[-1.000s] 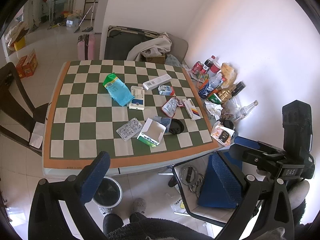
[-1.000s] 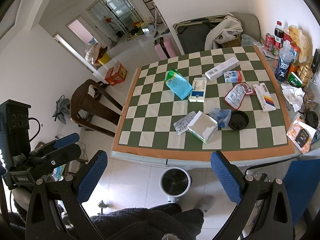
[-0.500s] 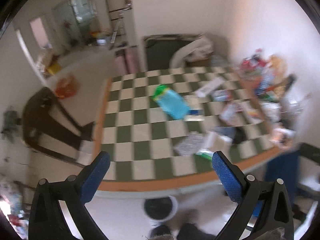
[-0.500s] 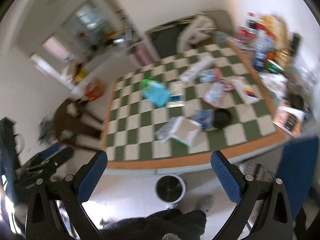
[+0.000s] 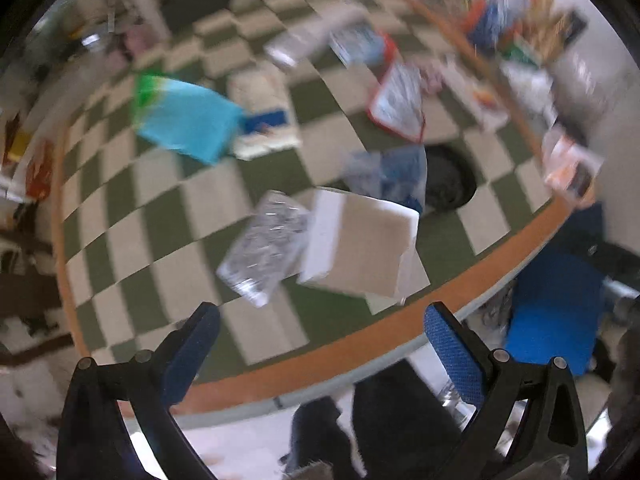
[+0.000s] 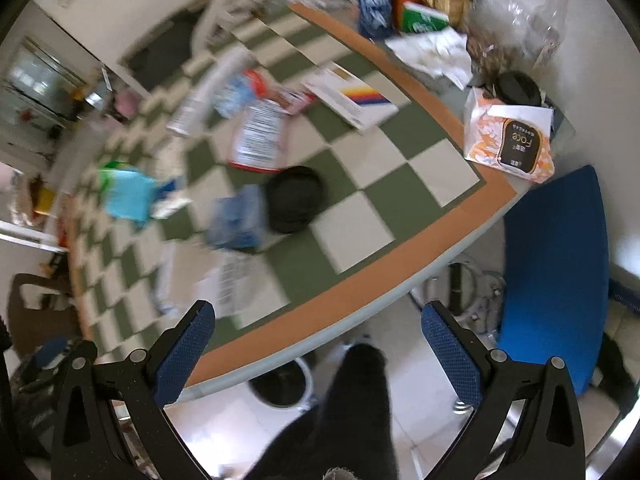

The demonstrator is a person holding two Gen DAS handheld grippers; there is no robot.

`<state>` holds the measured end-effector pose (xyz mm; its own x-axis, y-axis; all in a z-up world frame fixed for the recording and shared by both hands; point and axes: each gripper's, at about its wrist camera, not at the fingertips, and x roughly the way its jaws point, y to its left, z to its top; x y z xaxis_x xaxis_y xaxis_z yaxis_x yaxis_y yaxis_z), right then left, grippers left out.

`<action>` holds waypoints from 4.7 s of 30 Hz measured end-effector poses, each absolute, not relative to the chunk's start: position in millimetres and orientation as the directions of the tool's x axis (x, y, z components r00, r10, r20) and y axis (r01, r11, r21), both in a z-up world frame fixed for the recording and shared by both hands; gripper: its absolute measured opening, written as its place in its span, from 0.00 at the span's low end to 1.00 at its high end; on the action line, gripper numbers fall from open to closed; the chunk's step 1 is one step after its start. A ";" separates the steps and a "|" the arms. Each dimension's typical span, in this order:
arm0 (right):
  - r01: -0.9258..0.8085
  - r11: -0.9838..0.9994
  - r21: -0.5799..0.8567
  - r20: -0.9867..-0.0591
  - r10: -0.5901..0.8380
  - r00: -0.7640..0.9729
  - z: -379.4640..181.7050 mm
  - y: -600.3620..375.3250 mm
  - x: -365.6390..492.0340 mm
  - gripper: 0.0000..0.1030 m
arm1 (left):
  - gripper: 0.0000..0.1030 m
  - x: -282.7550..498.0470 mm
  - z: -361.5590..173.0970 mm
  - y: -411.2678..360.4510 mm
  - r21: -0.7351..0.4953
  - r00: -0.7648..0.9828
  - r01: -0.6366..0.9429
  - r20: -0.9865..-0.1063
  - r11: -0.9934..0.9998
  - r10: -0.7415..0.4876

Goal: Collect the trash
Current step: 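Lower the left gripper onto the white paper box and grasp it, then carry the white box to the bin and release it with the left gripper, then grasp the clear plastic bag with the right gripper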

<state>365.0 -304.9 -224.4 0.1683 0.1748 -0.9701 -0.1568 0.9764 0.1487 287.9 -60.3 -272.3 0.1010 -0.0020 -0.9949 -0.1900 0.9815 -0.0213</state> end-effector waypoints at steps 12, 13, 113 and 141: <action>-0.186 0.973 0.137 -0.990 0.137 -0.014 -312.4 -326.1 454.9 1.00 | 0.84 340.7 -351.8 -68.9 0.003 -0.058 -0.269 -0.998 0.963 -0.014; -0.223 0.965 0.141 -0.990 0.139 -0.026 -318.0 -316.7 456.3 1.00 | 0.84 338.4 -347.8 -63.6 0.011 -0.057 -0.294 -0.998 0.956 -0.006; -0.507 0.862 0.023 -0.995 -0.030 -0.097 -764.9 -141.1 50.0 0.99 | 0.99 -65.3 -680.3 19.2 0.071 -0.127 -0.646 -0.992 0.760 -0.016; -0.480 0.866 0.143 -0.990 0.133 -0.055 -418.1 -156.8 11.9 0.99 | 0.99 -96.5 -374.4 -2.5 -0.026 0.062 -0.663 -0.998 0.748 0.020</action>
